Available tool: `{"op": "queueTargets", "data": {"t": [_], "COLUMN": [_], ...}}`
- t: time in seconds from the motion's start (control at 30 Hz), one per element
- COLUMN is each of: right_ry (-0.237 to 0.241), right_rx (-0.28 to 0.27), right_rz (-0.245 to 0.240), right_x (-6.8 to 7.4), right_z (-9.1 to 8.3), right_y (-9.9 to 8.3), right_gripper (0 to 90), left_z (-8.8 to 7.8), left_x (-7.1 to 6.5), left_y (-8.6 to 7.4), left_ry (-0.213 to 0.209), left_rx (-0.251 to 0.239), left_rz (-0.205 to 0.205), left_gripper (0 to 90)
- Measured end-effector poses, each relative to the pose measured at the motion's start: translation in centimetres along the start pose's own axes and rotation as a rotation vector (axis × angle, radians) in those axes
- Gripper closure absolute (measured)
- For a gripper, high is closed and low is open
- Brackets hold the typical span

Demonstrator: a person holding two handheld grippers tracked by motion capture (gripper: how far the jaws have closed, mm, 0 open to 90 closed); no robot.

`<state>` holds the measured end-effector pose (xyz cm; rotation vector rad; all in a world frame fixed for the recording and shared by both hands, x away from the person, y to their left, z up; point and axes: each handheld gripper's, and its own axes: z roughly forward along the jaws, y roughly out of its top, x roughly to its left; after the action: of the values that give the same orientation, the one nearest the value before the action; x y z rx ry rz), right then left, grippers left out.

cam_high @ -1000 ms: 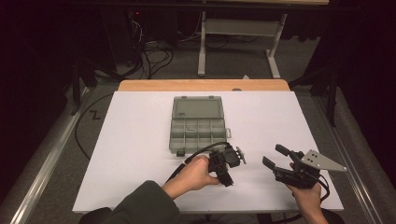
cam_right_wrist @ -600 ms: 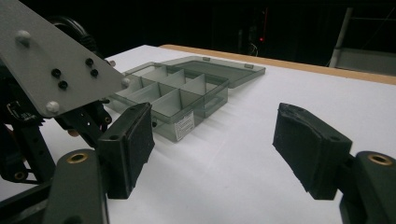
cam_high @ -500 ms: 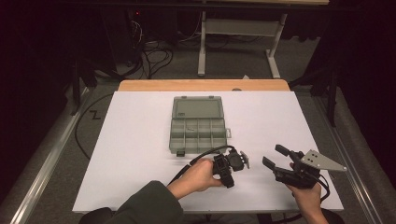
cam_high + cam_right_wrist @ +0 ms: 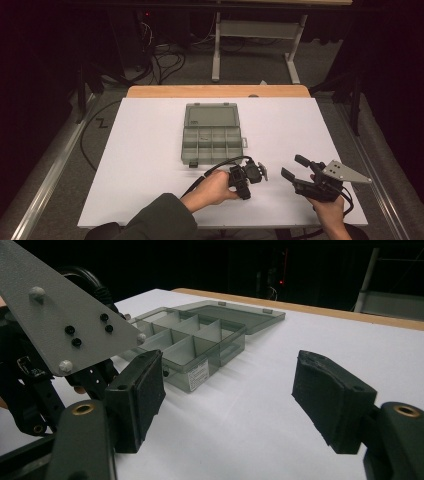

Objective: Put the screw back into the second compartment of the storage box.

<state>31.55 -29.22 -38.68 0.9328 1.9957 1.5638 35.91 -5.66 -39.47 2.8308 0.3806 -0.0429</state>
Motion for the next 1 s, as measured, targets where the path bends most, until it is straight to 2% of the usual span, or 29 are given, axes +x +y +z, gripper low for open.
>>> {"op": "queueTargets", "data": {"t": [0.53,0.83,1.0], "right_ry": [-0.001,0.009,0.0], "right_rx": [0.001,-0.002,0.0], "right_rz": [0.0,-0.002,-0.001], "right_x": [-0.03,-0.09,-0.07], "right_z": [0.0,0.01,-0.03], "right_y": [0.0,0.01,0.01], "right_gripper": [30.5,30.5,30.5], "left_z": [0.13,0.06,0.23], "left_x": [-0.24,-0.23,-0.33], "left_y": [0.22,0.41,0.61], "left_ry": [0.024,0.015,0.02], "left_rx": [0.01,-0.001,0.01], "left_rz": [0.026,0.027,0.032], "left_gripper": [82.1,80.3,81.7]}}
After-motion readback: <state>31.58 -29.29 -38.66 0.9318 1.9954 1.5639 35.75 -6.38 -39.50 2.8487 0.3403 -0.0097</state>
